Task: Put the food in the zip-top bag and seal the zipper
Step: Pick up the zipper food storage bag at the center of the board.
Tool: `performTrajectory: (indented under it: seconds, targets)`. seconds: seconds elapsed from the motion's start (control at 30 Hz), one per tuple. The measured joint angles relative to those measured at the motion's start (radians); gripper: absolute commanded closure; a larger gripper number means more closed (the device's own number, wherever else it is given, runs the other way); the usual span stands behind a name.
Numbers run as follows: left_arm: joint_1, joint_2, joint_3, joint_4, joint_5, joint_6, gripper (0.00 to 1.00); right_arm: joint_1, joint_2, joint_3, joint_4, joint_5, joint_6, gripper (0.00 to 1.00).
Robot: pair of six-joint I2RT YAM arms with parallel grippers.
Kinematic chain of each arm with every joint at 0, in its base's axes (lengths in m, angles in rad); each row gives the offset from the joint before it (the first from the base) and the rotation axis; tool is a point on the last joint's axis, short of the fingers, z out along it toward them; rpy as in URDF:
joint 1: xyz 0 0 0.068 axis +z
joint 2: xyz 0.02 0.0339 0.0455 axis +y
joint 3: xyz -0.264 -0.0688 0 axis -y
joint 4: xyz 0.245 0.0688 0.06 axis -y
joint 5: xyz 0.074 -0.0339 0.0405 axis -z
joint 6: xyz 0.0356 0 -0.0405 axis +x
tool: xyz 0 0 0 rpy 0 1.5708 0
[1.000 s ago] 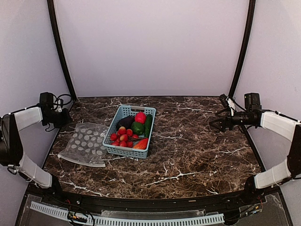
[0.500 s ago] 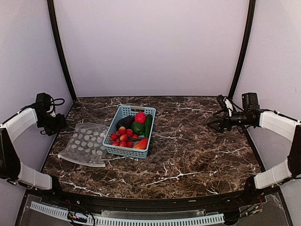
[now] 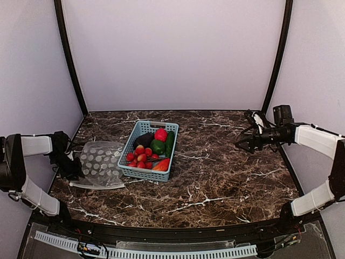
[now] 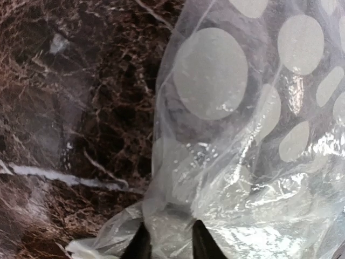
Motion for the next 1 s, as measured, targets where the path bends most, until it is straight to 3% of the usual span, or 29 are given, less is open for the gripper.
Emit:
performTrajectory:
  seconds: [0.07,0.33,0.6,0.77,1.0]
  targets:
    - [0.000,0.000,0.000,0.016,0.006,0.005,0.97,0.019,0.010,0.003,-0.011,0.011,-0.008,0.10]
    - [0.000,-0.112,0.020,0.048,0.026,-0.002,0.99,0.068,0.015,0.005,-0.028,0.053,-0.026,0.10]
    - [-0.018,-0.296,0.301,0.104,0.077,-0.067,0.99,0.072,0.015,0.019,-0.037,0.058,-0.010,0.11]
    - [-0.133,-0.267,0.471,0.146,0.096,-0.111,0.99,0.074,0.015,0.108,-0.086,0.032,0.010,0.11]
    - [-0.406,-0.116,0.653,0.194,0.097,-0.154,0.99,0.074,-0.004,0.288,-0.193,0.006,0.024,0.10]
